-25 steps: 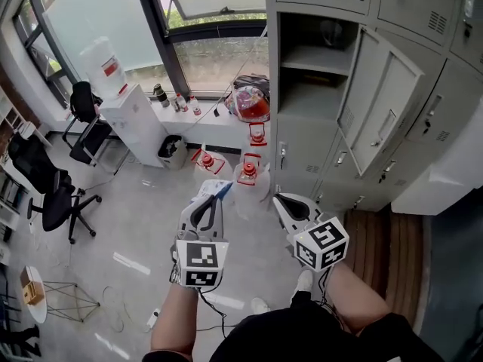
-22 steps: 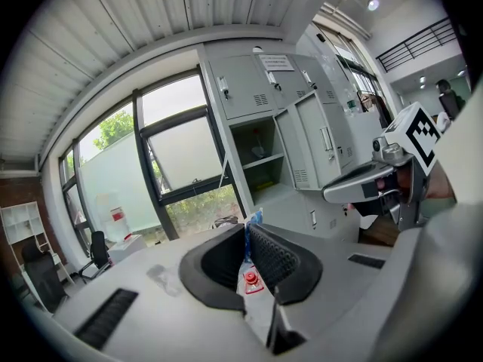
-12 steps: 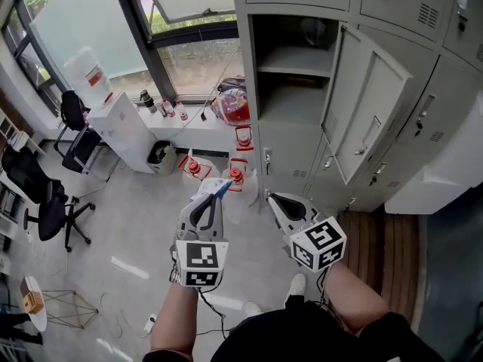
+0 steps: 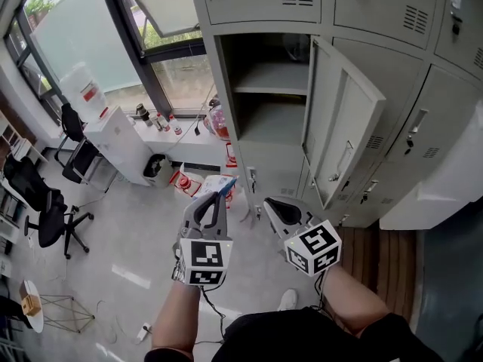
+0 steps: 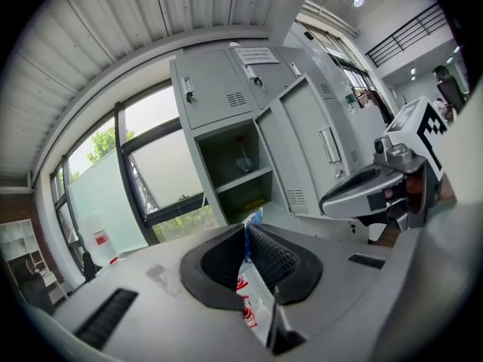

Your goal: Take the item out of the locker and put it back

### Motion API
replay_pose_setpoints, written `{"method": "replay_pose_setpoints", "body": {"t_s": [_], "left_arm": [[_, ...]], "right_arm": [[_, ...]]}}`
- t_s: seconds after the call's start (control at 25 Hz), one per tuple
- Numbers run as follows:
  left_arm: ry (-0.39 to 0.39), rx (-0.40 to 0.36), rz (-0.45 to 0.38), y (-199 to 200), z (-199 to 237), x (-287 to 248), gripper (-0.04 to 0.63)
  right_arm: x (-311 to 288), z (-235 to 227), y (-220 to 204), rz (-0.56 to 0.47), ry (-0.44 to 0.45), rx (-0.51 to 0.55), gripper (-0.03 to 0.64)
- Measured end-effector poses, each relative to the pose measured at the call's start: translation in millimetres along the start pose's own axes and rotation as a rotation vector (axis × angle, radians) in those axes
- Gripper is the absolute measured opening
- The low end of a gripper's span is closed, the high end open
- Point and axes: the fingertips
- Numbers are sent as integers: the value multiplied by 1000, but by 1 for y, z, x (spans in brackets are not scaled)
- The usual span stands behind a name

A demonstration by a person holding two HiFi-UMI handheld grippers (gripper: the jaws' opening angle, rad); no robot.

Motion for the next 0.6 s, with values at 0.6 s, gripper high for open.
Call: {"method": "replay_pose_setpoints", "body": {"t_s": [0.6], "left_arm": [[-34,-109,-91,79,-30,-73,28]], "right_arm": [[17,-48,16,-32,-17,23,52]]}}
Point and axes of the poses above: the fingertips, and each gripper's own axes: x backward along the fingers, z to its left, y out of its top
